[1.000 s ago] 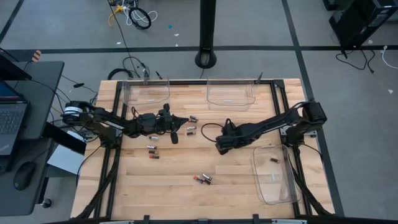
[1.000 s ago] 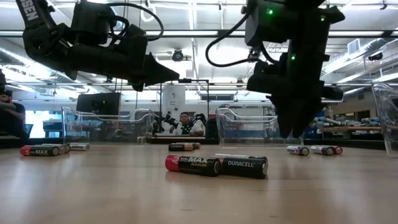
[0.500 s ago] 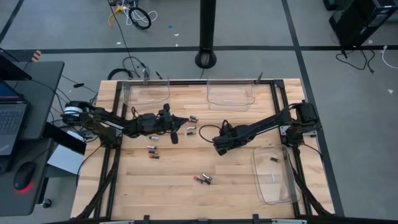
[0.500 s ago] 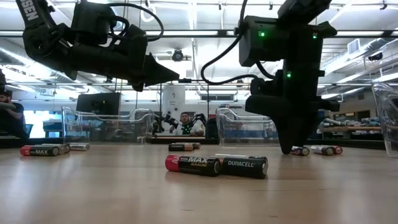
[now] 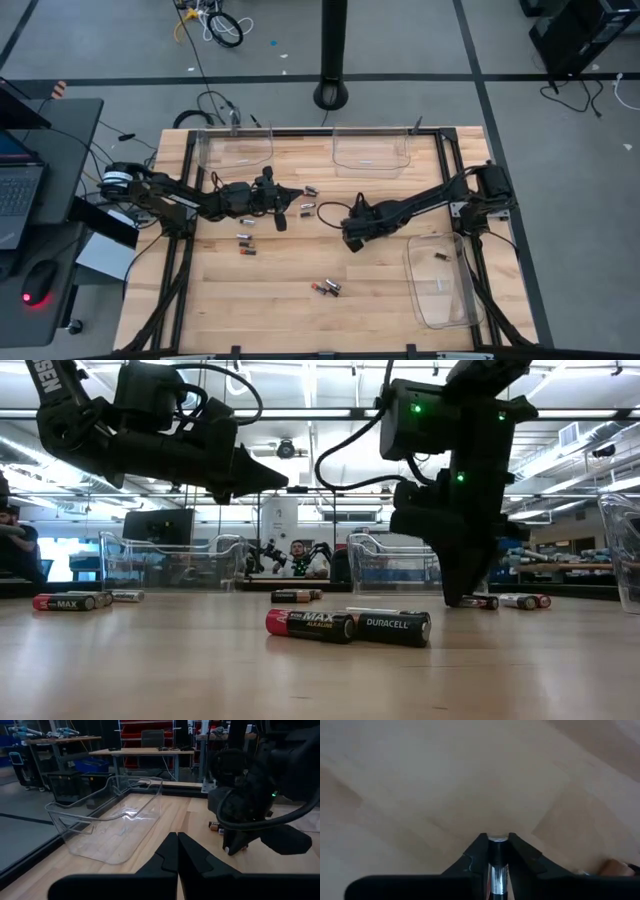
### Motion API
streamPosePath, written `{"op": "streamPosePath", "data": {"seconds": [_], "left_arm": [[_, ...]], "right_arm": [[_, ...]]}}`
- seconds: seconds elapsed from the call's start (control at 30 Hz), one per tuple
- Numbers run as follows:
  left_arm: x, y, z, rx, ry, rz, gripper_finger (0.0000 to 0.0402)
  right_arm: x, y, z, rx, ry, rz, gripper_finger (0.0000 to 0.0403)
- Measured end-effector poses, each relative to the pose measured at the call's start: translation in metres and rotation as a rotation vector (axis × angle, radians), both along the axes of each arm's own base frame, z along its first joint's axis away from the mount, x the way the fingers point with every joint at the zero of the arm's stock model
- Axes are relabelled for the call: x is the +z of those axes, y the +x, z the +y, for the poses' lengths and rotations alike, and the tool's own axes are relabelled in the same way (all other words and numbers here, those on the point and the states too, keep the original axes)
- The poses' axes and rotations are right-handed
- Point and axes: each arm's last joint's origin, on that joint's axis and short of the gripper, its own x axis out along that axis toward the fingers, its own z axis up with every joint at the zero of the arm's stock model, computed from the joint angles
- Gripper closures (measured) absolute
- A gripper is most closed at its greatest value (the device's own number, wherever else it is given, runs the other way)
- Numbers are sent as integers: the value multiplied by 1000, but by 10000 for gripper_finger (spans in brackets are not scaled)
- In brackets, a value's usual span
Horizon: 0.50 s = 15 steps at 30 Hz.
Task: Sort batteries
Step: Put the silver battery into the top right transparent bin
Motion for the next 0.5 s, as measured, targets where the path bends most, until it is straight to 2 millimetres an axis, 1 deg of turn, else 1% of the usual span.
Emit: {"op": "streamPosePath", "data": {"seconds": [0.13, 0.27, 0.37, 0.5], "left_arm": [[2, 0, 0, 2, 0, -20, 396], [2, 0, 0, 3, -2, -27, 396], [2, 0, 0, 3, -1, -26, 396], [2, 0, 0, 3, -1, -20, 396]], "right_arm": [[21, 3, -6, 45, -1, -29, 345], [45, 10, -24, 85, -36, -37, 345], [70, 17, -48, 102, -72, -59, 345], [99, 23, -90, 100, -127, -73, 345]]}}
